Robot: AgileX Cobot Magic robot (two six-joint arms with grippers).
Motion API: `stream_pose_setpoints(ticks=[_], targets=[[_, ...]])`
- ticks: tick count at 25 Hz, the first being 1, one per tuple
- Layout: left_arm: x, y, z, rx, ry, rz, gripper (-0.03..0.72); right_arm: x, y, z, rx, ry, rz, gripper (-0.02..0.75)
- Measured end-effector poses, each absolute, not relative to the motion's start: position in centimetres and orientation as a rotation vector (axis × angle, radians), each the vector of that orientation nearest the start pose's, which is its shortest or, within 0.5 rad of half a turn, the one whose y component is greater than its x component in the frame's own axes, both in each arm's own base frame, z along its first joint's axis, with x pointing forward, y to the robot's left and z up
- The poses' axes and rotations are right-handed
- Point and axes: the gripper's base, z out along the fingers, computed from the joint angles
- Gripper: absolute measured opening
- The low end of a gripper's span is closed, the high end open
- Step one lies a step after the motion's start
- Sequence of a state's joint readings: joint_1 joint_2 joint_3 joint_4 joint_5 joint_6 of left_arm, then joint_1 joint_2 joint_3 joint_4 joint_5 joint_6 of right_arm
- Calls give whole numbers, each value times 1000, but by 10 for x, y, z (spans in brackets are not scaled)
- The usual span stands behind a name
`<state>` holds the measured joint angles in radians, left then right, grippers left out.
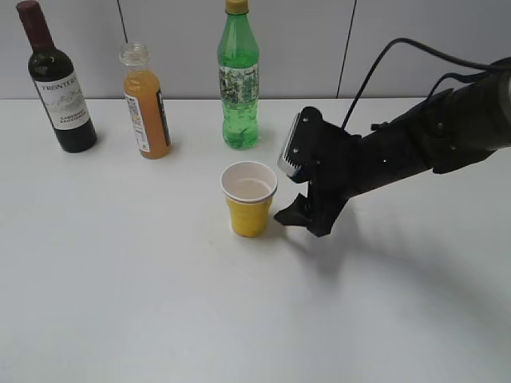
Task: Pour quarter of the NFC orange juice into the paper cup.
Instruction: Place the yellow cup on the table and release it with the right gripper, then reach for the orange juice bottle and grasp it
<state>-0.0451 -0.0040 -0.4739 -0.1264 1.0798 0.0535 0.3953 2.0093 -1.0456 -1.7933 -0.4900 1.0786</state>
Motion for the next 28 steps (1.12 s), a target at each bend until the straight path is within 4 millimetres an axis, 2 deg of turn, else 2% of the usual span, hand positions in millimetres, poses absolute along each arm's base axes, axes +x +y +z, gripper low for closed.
stream_pose_setpoints(ticks=[5, 9, 13, 17, 19, 22, 25, 28], targets=[[-4, -10, 269, 108, 2079, -147, 585, 346, 159, 143, -1294, 2024, 320, 623], [-4, -10, 269, 108, 2079, -147, 585, 360, 137, 162, -1123, 2055, 30, 613], [-4, -10, 269, 108, 2079, -147, 585, 369, 112, 186, -836, 2090, -263, 611], [-4, -10, 269, 108, 2079, -147, 585, 369, 90, 200, -558, 2197, -432, 610], [-4, -10, 269, 108, 2079, -147, 585, 371, 81, 205, -459, 2293, -451, 604], [-4, -10, 269, 108, 2079, -147, 585, 377, 64, 217, -278, 2456, -352, 599], [-4, -10, 269, 108, 2079, -147, 585, 387, 38, 236, -111, 2605, -184, 596], [-4, -10, 269, 108, 2079, -147, 585, 394, 19, 256, -26, 2743, 0, 596]])
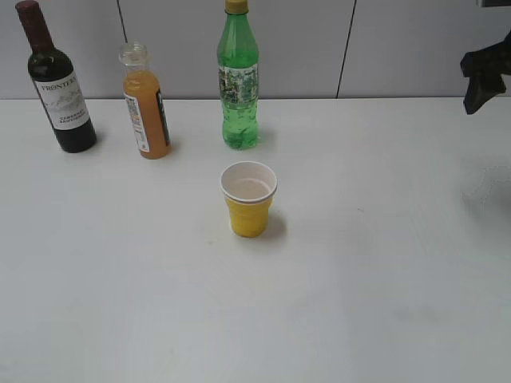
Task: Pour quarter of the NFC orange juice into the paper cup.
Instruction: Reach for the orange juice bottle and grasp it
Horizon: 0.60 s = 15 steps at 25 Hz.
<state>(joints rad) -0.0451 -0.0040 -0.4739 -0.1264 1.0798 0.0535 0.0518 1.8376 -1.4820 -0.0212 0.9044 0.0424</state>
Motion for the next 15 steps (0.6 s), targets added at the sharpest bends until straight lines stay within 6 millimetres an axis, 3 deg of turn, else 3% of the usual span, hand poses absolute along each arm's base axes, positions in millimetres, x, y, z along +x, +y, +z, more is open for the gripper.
stream_pose_setpoints(ticks=[4, 9, 12, 15], targets=[[-4, -10, 269, 108, 2079, -147, 585, 399, 13, 283, -55, 2856, 89, 596], [-4, -10, 269, 108, 2079, -147, 585, 396, 14, 307, -94, 2816, 104, 594], [-4, -10, 269, 108, 2079, -147, 585, 380, 13, 319, -103, 2801, 81, 593], [-4, -10, 269, 108, 2079, -147, 585, 349, 12, 327, -111, 2807, 73, 593]])
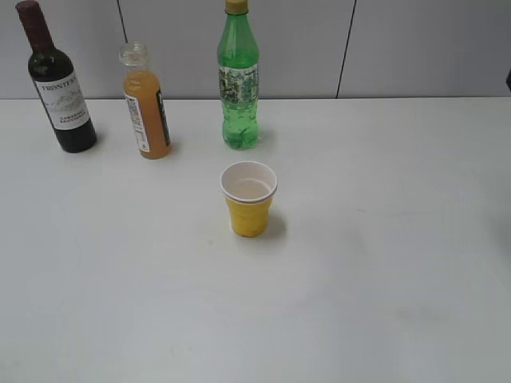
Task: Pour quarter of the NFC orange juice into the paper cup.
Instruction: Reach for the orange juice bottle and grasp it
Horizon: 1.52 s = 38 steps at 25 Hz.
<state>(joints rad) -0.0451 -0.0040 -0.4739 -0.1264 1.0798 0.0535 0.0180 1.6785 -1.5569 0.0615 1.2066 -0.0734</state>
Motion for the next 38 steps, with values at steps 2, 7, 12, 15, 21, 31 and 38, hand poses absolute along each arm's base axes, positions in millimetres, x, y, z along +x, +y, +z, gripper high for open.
stream_pose_setpoints(ticks=[2, 7, 12, 15, 21, 31, 38], targets=[[-4, -10, 269, 108, 2079, -147, 585, 325, 11, 330, -115, 2815, 71, 593], [-4, -10, 269, 108, 2079, -147, 585, 253, 10, 330, -120, 2824, 70, 592], [-4, -10, 269, 108, 2079, -147, 585, 184, 8, 316, -119, 2799, 68, 592], [-4, -10, 269, 108, 2079, -147, 585, 150, 8, 307, -115, 2733, 64, 592], [-4, -10, 269, 108, 2079, -147, 585, 97, 7, 284, -112, 2614, 57, 592], [-4, -10, 269, 108, 2079, -147, 585, 48, 6, 274, -110, 2359, 45, 592], [-4, -10, 269, 109, 2079, -147, 585, 18, 5, 281, -107, 2158, 36, 592]])
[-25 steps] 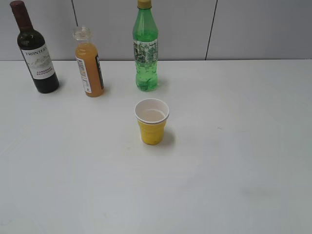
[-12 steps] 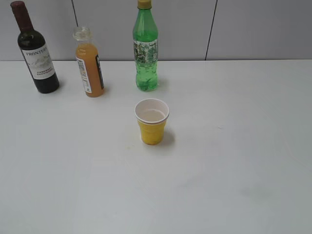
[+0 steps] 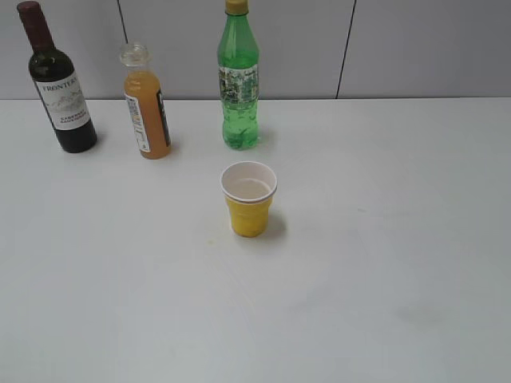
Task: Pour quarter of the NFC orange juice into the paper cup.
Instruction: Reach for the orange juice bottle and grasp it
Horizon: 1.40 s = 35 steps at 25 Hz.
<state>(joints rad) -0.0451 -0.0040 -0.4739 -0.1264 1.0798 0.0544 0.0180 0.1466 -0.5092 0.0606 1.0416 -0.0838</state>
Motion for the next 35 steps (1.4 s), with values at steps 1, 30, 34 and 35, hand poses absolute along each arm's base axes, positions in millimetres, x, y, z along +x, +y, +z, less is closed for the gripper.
stream_pose_setpoints(ticks=[1, 30, 34, 35], targets=[[-4, -10, 269, 109, 2079, -147, 585, 14, 5, 281, -107, 2131, 35, 592], [96, -17, 313, 184, 1800, -123, 585, -6, 5, 282, -104, 2006, 29, 592], [138, -11, 312, 97, 1757, -62, 585, -6, 5, 282, -104, 2006, 29, 592], [148, -9, 309, 78, 1751, -42, 585, -6, 5, 282, -104, 2006, 29, 592]])
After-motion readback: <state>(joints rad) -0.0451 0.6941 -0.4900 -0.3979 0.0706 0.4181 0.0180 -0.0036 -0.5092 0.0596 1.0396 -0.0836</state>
